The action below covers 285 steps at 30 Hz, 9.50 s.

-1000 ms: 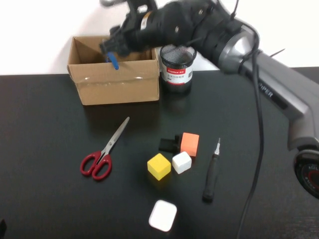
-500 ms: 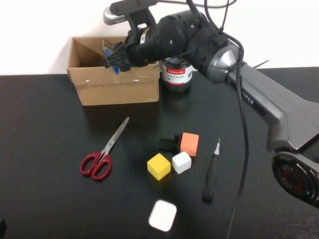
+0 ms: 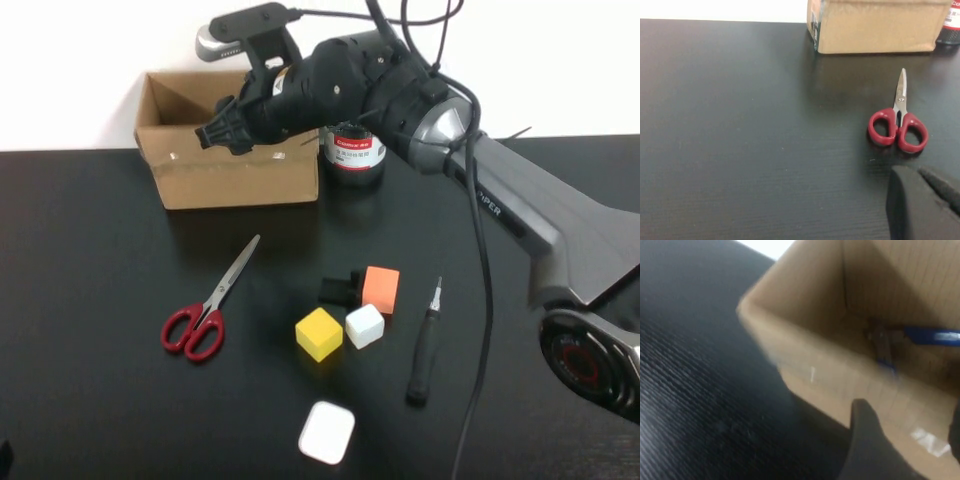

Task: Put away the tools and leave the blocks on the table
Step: Pick up the black Screwdriver from the table, then place the picked object into the round holder, then pick up the scissors from the table

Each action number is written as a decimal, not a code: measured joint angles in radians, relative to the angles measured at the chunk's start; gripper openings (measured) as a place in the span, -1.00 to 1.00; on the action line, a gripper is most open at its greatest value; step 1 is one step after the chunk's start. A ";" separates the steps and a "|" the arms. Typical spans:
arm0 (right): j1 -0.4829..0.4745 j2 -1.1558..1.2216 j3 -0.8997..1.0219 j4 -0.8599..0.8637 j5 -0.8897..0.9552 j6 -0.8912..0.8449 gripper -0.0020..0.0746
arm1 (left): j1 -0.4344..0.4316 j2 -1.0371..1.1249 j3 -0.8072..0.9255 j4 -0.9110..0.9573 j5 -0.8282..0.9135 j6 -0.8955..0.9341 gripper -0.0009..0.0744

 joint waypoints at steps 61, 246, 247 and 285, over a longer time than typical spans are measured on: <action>-0.002 -0.747 1.318 -0.292 -0.022 0.846 0.27 | 0.000 0.000 0.000 0.000 0.000 0.000 -0.99; -0.645 -2.450 2.479 -0.088 -0.350 -0.044 -0.97 | 0.002 0.000 0.000 0.000 0.000 0.000 -0.99; -0.645 -2.450 2.479 -0.088 -0.350 -0.044 -0.97 | 0.002 0.000 0.000 0.000 0.000 0.000 -0.99; -0.645 -2.450 2.479 -0.088 -0.349 -0.044 -0.97 | 0.002 -0.002 -0.156 -0.070 -0.948 -0.121 -0.99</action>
